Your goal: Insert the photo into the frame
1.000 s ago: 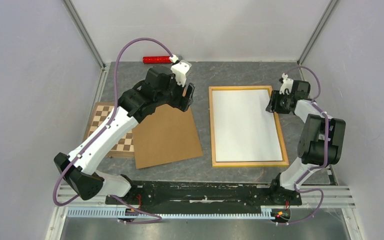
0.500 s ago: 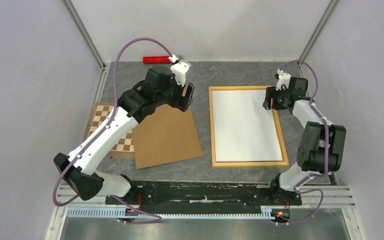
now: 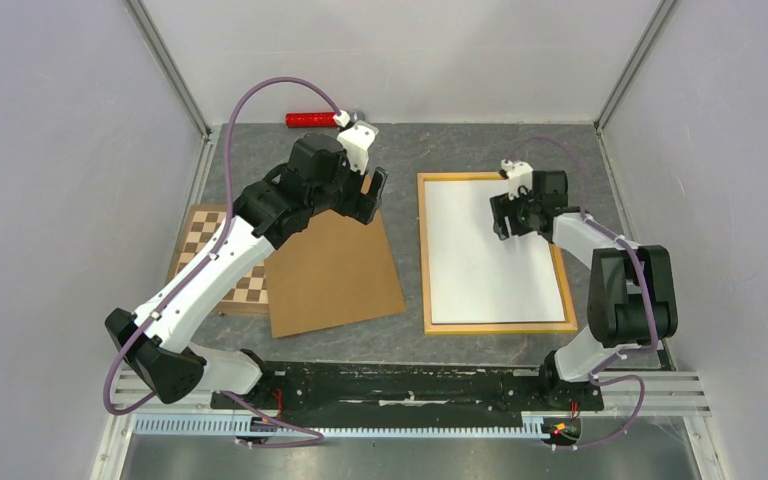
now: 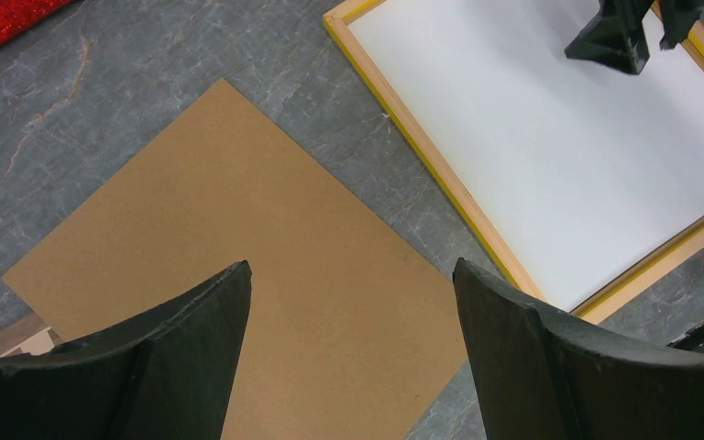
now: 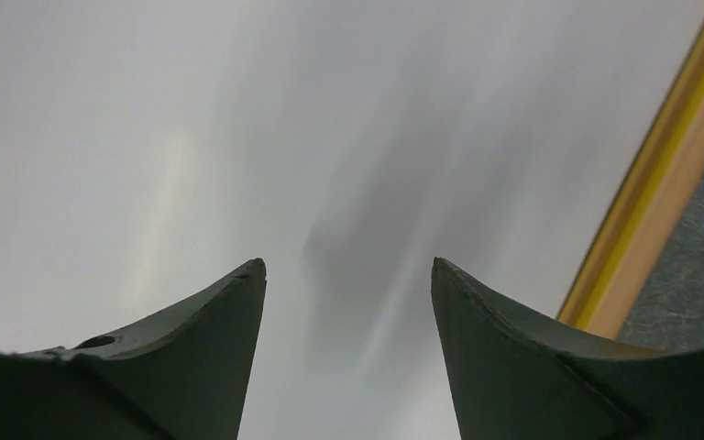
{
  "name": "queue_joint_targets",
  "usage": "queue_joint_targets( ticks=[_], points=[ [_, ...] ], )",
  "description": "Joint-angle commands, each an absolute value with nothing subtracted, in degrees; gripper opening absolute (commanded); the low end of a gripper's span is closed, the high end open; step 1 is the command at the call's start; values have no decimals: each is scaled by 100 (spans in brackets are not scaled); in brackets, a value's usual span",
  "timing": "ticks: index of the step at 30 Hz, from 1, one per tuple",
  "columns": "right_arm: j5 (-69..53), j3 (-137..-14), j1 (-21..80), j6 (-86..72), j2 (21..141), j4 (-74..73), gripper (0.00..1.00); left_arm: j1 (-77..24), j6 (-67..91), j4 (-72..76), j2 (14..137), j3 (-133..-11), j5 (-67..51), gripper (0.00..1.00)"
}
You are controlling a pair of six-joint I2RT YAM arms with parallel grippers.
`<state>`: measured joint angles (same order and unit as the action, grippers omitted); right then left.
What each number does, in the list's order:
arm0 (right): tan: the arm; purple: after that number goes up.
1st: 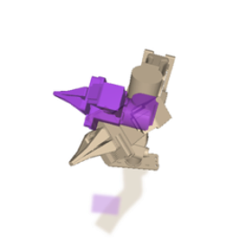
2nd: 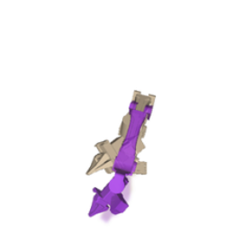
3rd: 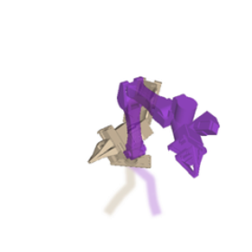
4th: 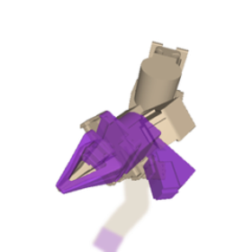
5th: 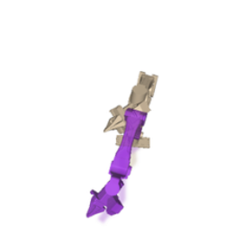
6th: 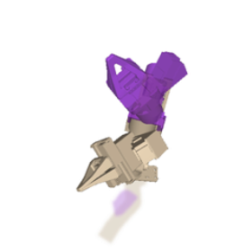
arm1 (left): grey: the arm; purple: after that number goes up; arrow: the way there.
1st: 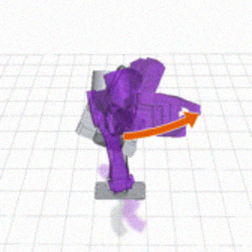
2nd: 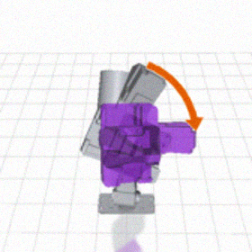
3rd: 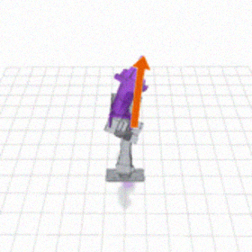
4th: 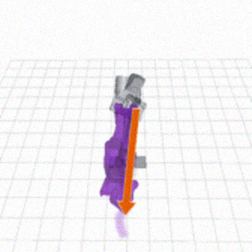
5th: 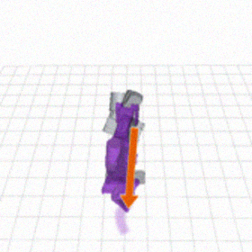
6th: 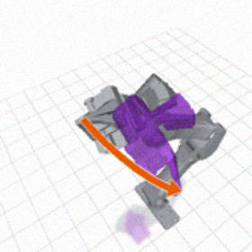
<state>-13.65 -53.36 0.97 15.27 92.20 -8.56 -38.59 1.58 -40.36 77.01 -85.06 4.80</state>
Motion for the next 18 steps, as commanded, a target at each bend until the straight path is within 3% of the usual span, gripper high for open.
queue_joint_targets(
  ticks=[1, 18],
  points=[
    [-882, -5122, 399, 1875, 9285, -259, 69, -3832, 3, -3850, 7530, -8500, 612, 88],
    [-367, -5036, 465, 1995, 9626, -44, 67, -3832, -149, -3823, 7559, -8447, 572, 88]
  ],
)
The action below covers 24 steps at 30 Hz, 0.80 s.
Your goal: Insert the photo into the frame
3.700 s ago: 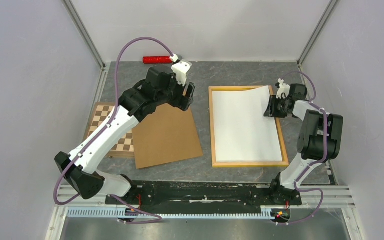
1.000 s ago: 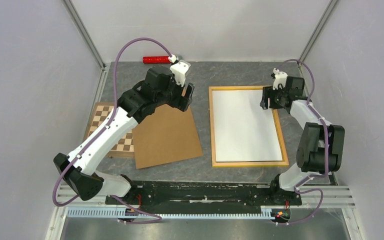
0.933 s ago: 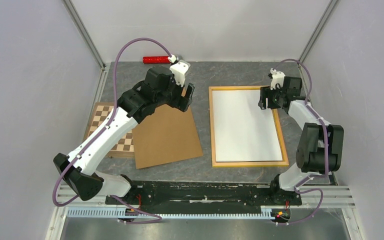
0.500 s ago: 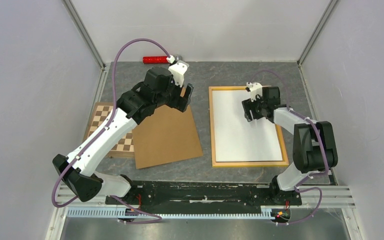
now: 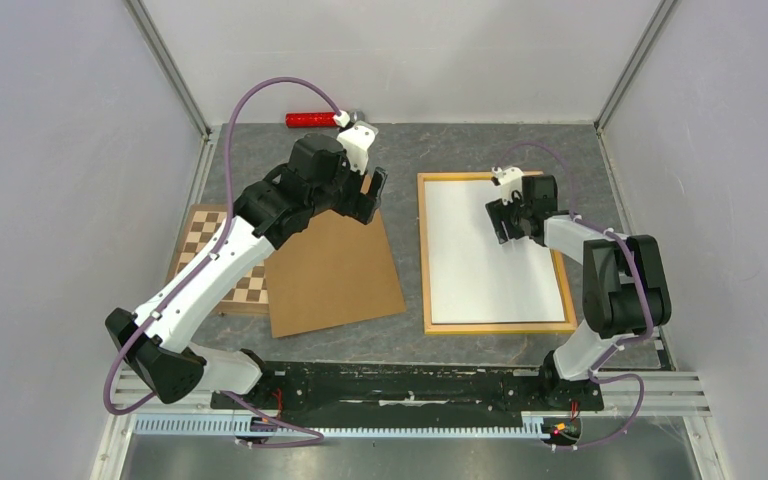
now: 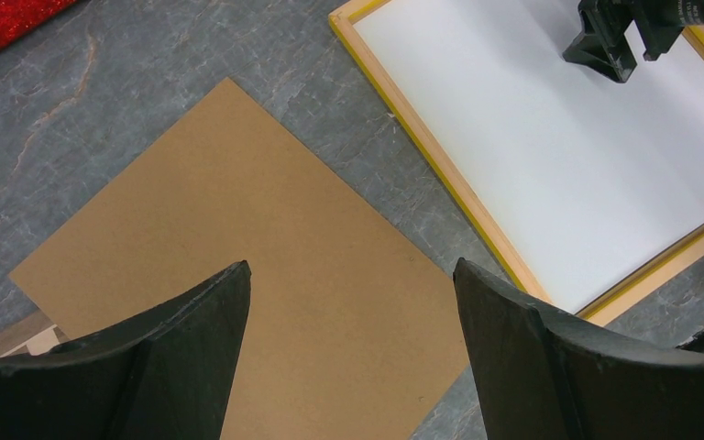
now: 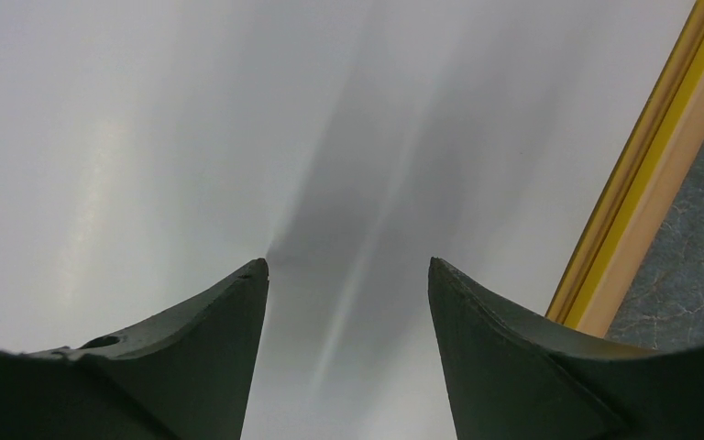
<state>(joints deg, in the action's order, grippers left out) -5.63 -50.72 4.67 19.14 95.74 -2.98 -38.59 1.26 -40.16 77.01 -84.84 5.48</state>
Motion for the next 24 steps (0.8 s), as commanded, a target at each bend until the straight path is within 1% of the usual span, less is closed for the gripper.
queue_joint_targets(
  ticks=[1, 17, 24],
  points=[
    [-332, -5036, 465, 2000, 9638, -45, 67, -3831, -148, -3823, 7551, -8454, 579, 88],
    [95, -4992, 427, 2005, 9766, -44, 66, -3832, -158, -3823, 7444, -8389, 576, 88],
    [76, -5010, 352, 1961, 9798, -49, 66, -3832, -158, -3814, 7419, -8367, 571, 88]
  ],
)
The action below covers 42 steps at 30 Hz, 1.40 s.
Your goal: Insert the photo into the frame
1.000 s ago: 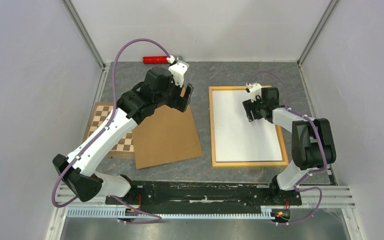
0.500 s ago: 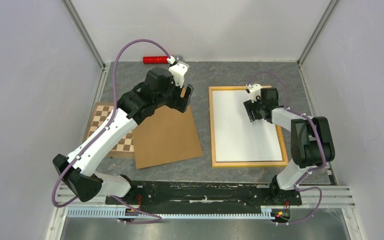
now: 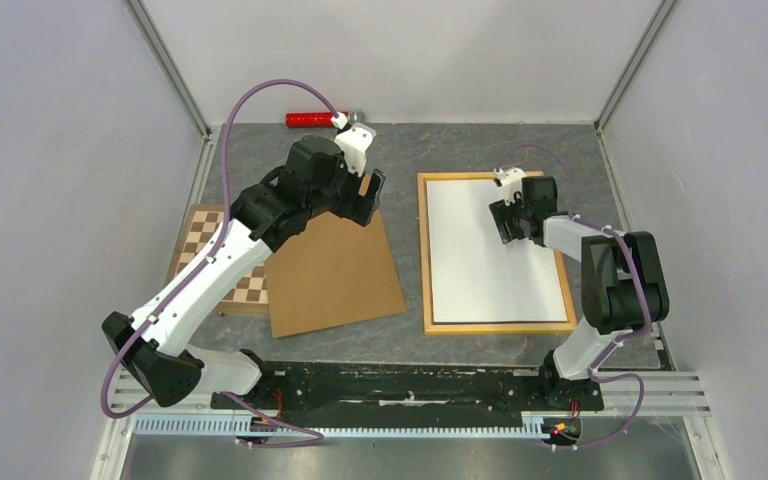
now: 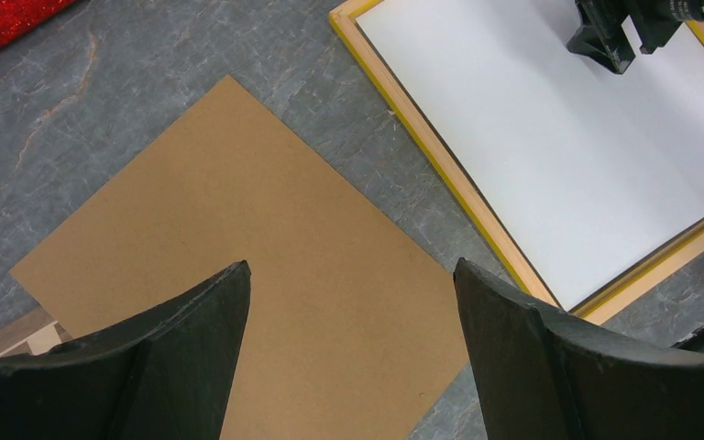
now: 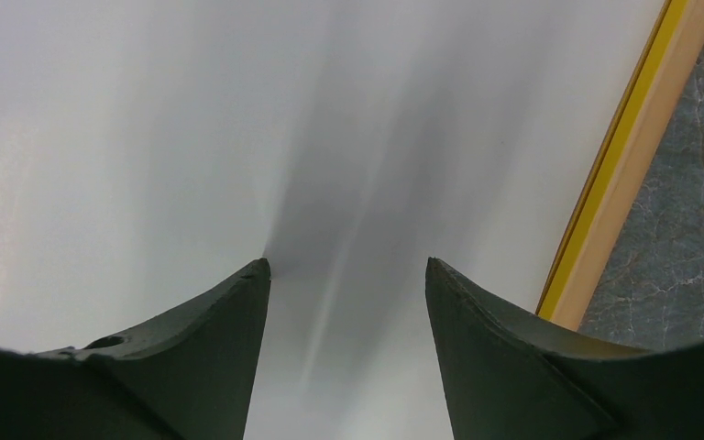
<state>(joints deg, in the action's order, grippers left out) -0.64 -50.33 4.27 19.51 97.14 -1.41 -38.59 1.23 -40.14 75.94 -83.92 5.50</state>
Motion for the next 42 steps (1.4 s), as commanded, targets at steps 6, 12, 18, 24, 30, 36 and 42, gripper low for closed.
queue_joint_targets(
  ticks=[6, 12, 18, 24, 30, 36, 42],
  points=[
    [-195, -5010, 350, 1860, 9790, -68, 66, -3832, -149, -3807, 7444, -8375, 545, 88],
    [-295, -5005, 352, 1768, 9798, -111, 66, -3832, -149, -3817, 7446, -8376, 537, 89],
    [-353, -4992, 349, 1688, 9807, -119, 66, -3834, -149, -3811, 7461, -8376, 527, 89],
    [-381, -5009, 352, 1609, 9851, -114, 66, -3832, -149, -3814, 7451, -8376, 527, 89],
    [-360, -5011, 354, 1595, 9846, -123, 66, -3832, -149, -3816, 7422, -8358, 536, 89],
    [-368, -5019, 360, 1579, 9836, -123, 66, -3832, -149, -3810, 7430, -8363, 537, 88],
    [-348, -5044, 355, 1580, 9800, -133, 66, -3836, -149, -3814, 7418, -8350, 545, 89]
  ],
)
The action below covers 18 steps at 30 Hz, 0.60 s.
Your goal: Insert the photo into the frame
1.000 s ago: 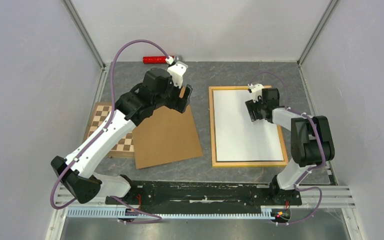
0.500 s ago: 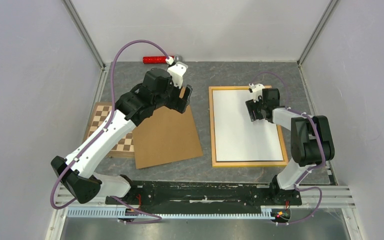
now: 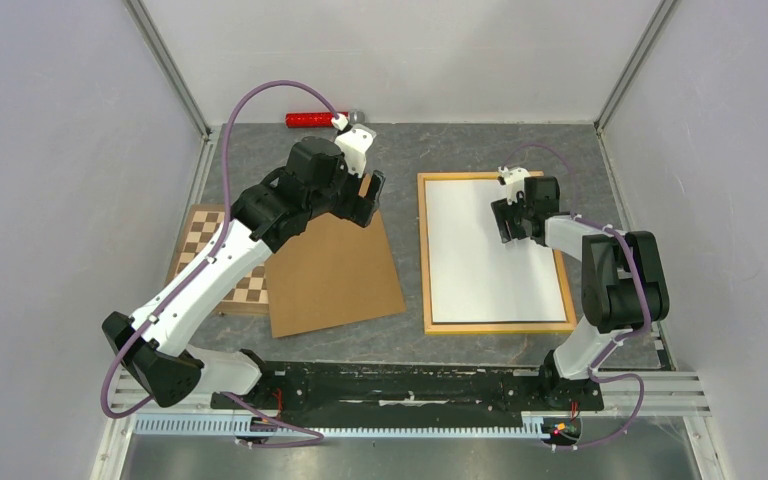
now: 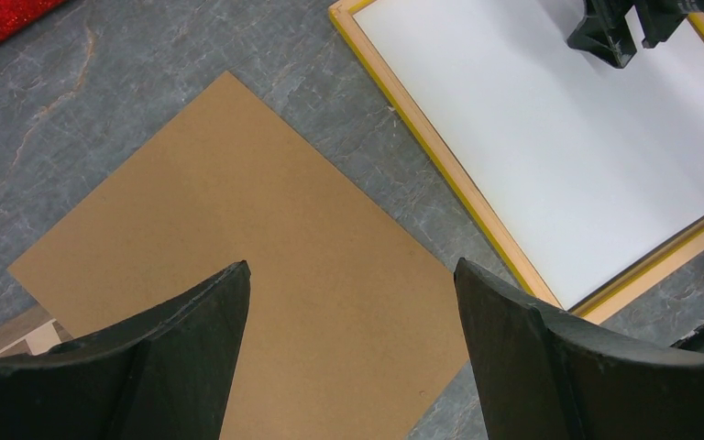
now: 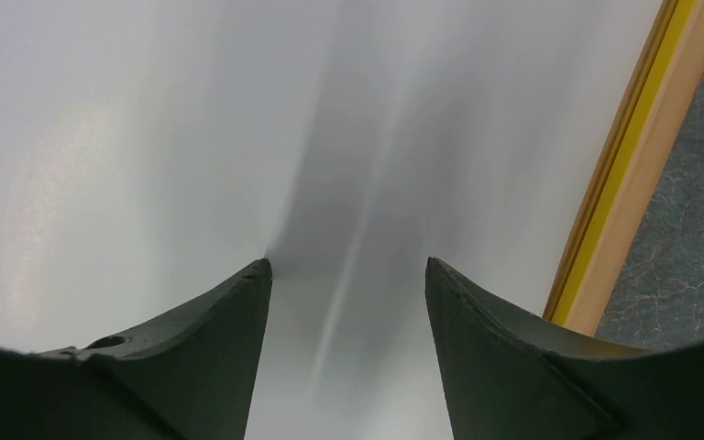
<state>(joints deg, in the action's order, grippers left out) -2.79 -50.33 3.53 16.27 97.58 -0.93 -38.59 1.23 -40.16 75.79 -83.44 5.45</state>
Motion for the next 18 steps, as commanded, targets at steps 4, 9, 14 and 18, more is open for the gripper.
queue_joint_targets(
  ticks=[4, 9, 14, 18],
  points=[
    [-348, -5054, 360, 1565, 9731, -142, 66, -3832, -156, -3802, 7413, -8350, 547, 89],
    [-274, -5054, 356, 1547, 9640, -145, 68, -3832, -158, -3813, 7403, -8343, 545, 89],
    [-258, -5084, 359, 1492, 9516, -146, 69, -3836, -166, -3810, 7403, -8347, 556, 89],
    [-212, -5123, 353, 1466, 9399, -153, 70, -3832, -180, -3814, 7400, -8345, 572, 89]
  ],
)
